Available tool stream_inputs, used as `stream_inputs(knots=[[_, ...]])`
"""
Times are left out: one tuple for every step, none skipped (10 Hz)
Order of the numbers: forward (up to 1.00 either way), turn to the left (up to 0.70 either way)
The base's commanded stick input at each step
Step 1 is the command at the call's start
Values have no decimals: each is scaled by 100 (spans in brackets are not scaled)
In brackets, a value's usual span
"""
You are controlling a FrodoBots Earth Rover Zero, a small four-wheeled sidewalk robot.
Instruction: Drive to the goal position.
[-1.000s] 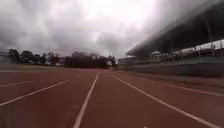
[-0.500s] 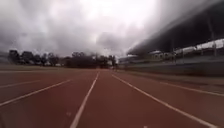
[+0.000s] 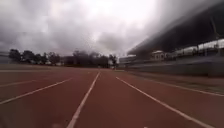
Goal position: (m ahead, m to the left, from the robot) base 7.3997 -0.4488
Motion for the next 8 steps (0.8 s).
stream_inputs(knots=[[67,0],[67,0],[67,0],[67,0],[67,0],[67,0],[67,0],[67,0]])
